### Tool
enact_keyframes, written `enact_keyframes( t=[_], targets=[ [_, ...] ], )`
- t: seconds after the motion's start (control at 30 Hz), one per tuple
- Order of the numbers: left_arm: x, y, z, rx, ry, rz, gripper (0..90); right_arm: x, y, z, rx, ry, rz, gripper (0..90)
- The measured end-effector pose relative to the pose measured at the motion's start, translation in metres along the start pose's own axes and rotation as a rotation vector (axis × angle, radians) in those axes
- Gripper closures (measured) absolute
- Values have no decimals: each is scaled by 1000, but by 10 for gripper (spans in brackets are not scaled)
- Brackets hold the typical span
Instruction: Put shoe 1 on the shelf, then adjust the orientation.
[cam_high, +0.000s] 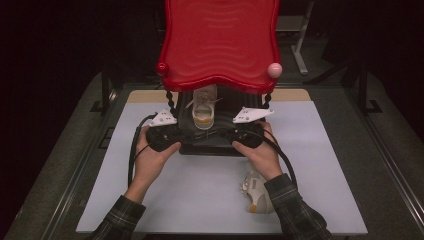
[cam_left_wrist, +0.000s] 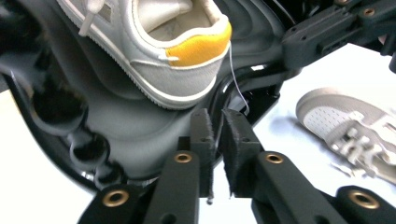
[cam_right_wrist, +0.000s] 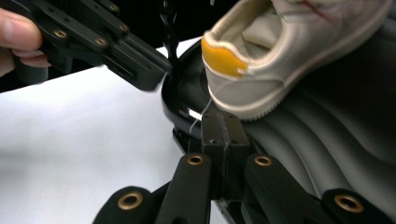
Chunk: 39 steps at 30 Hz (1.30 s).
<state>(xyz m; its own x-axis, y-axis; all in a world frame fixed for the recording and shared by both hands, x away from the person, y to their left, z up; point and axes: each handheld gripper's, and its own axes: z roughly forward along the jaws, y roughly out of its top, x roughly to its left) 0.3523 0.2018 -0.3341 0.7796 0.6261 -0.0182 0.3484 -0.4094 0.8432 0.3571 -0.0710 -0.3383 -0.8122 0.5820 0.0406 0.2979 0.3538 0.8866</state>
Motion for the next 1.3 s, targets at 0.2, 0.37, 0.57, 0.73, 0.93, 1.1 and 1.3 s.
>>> enact_keyframes(
  t=[0.2,0.37,0.57,0.73,0.93,1.1,1.3],
  targets=[
    [-4,-9,-16,21,-16,18,648,-4,-12,-20,36,2,26,898],
    [-5,-22,-26,49,-22,10,503,-6,-25,-35,54,-2,41,898],
    [-5,-44,-37,88,-21,-1,375,-5,-42,-50,84,9,59,895],
    [-2,-71,-46,122,-11,-21,298,-4,-59,-61,122,9,73,897],
    [7,-106,-53,168,26,-31,252,-1,-76,-76,147,3,93,898],
    [14,-126,-55,176,50,-44,224,2,-85,-88,159,-4,103,898],
    [21,-143,-51,199,77,-33,224,5,-98,-96,186,-17,114,898]
  ],
)
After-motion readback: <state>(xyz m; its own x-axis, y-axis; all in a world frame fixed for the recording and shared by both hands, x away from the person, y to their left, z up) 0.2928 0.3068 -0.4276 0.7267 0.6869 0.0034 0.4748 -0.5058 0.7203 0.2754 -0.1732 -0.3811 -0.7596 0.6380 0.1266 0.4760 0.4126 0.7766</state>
